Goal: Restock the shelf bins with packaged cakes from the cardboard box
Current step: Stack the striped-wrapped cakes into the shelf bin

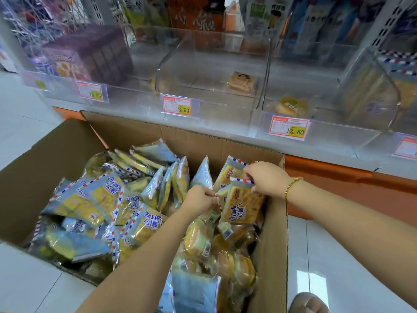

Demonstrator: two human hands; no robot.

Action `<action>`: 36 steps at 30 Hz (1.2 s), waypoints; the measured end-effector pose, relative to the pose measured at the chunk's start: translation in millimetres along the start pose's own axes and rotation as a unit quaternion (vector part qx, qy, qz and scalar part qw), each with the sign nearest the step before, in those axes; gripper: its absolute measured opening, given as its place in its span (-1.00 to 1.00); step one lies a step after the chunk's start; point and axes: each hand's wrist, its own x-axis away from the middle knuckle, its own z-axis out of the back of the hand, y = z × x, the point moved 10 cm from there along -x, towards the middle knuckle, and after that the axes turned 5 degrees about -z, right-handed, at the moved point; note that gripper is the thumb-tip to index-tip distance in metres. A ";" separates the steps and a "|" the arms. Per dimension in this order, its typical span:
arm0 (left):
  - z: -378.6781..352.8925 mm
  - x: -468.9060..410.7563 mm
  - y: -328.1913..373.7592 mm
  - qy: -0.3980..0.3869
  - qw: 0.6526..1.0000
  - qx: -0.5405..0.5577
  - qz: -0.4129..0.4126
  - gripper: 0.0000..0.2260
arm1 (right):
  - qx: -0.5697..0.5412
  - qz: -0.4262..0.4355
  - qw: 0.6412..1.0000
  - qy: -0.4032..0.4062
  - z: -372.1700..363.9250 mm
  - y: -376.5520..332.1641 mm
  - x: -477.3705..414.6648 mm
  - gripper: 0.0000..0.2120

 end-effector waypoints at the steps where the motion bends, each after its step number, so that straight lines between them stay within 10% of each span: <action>1: 1.5 -1.0 1.6 0.001 1.000 -0.009 -0.004 -0.85 | -0.021 0.010 1.000 0.003 -0.1 -4.4 4.4 -0.87; 6: 7.9 -1.7 2.9 -0.063 0.994 -0.070 0.055 -0.86 | -0.112 0.035 0.993 0.033 44.0 -9.3 38.2 -0.77; 11: 50.2 0.6 43.5 0.080 0.995 -0.051 -0.029 -0.91 | -0.188 -0.024 0.974 0.124 146.4 38.9 102.9 -0.64; 25: -44.8 -16.1 74.6 -0.108 0.911 -0.395 -0.042 -0.88 | -0.276 -0.007 0.956 0.099 162.3 89.1 148.8 -0.77; 32: 41.2 21.4 87.7 -0.019 0.995 -0.089 -0.036 -0.65 | -0.423 0.022 0.905 0.020 145.6 94.2 155.7 -0.76; 36: 66.7 59.1 92.5 -0.023 0.986 0.158 -0.051 -0.83 | -0.447 0.057 0.892 -0.013 147.7 85.0 164.3 -0.82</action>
